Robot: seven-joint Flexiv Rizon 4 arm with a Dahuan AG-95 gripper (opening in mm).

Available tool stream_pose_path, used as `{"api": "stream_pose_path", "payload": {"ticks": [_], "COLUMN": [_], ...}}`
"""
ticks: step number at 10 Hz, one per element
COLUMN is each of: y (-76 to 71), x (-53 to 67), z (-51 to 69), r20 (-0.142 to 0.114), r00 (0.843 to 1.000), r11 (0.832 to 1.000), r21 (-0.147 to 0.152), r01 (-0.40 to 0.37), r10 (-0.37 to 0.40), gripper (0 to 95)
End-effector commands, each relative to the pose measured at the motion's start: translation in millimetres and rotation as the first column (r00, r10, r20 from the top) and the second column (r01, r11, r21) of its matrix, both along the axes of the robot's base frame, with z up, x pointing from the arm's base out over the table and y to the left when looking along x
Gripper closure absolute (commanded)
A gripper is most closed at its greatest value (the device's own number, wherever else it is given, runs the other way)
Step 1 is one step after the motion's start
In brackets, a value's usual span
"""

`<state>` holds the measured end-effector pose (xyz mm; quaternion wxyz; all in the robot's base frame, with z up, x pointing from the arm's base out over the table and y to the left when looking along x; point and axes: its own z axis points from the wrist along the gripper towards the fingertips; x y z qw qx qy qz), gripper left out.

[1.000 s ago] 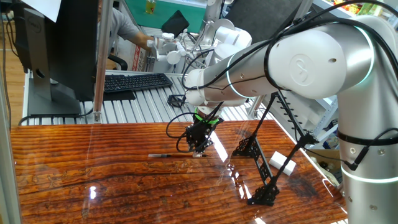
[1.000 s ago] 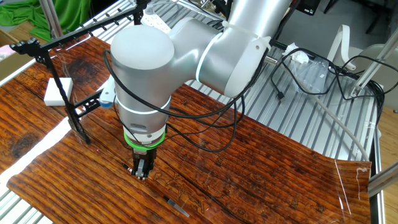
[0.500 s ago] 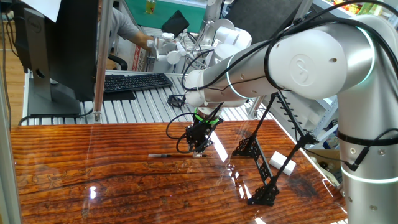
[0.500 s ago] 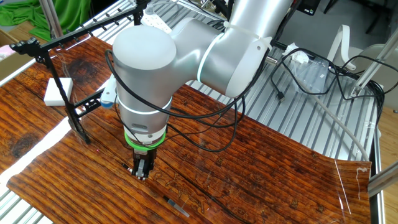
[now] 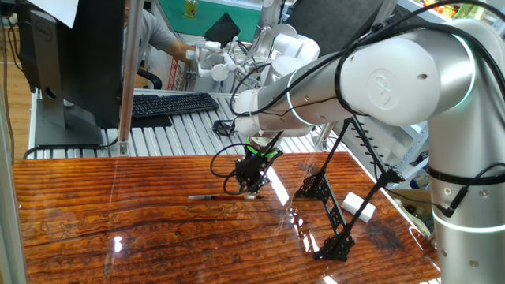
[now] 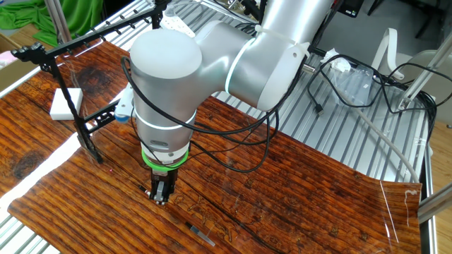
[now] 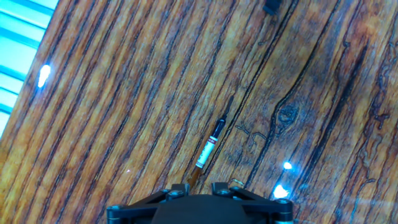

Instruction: Place the brush on the pen rack

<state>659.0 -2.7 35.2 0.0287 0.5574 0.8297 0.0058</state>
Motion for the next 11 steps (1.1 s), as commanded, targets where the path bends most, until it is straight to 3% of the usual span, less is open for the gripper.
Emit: {"api": "stream_pose_path", "payload": {"ticks": [1, 11], "y": [0.4, 15.1], "x": [3.0, 12.5], "z": [-1.8, -8.1], "r20": [0.001, 0.015], "r00": [1.0, 0.996], "r11": [1.0, 0.996], "r21": [0.002, 0.03], "r01": [0.006, 0.09], "r10": [-0.006, -0.09], "gripper": [76.0, 76.0]}}
